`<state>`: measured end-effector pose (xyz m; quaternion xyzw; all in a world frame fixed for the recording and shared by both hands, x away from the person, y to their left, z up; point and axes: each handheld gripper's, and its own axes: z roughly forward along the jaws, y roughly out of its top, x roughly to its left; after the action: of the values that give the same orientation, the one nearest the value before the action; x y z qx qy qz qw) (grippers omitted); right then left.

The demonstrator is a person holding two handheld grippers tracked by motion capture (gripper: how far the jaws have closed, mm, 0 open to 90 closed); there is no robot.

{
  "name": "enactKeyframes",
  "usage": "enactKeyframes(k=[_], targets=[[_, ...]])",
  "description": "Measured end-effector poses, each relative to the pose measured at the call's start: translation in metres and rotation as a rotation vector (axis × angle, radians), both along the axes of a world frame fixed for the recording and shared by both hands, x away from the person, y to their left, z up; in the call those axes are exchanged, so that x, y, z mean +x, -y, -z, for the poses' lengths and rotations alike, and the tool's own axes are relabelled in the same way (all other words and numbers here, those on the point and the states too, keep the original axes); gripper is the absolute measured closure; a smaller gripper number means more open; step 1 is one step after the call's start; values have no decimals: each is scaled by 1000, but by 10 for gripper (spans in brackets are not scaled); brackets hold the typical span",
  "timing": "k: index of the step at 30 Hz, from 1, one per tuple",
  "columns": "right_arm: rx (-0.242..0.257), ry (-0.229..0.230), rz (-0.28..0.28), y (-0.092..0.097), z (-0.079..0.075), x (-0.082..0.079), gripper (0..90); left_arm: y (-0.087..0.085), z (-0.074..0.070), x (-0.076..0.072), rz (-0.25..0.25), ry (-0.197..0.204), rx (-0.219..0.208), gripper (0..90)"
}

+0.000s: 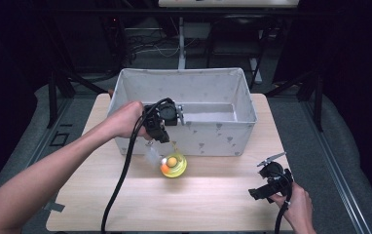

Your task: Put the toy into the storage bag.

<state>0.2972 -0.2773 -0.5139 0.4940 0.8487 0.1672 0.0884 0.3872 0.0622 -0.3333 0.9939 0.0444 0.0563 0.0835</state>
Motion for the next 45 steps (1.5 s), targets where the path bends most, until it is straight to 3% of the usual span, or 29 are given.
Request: enactKeyframes(k=[9, 13, 19, 22, 45], targets=[[6, 8, 8, -1, 0, -1, 31, -6, -13, 0, -2, 13, 4, 880], [-16, 4, 0, 0, -1, 0, 31, -9, -17, -1, -5, 3, 8, 880], [-2, 1, 5, 0, 0, 0, 31, -14, -23, 0, -12, -1, 5, 880], [-17, 0, 0, 0, 0, 0, 31, -17, -29, -1, -19, 24, -1, 880], [-6, 3, 4, -1, 0, 0, 31, -36, -61, -3, -57, 53, -14, 880]])
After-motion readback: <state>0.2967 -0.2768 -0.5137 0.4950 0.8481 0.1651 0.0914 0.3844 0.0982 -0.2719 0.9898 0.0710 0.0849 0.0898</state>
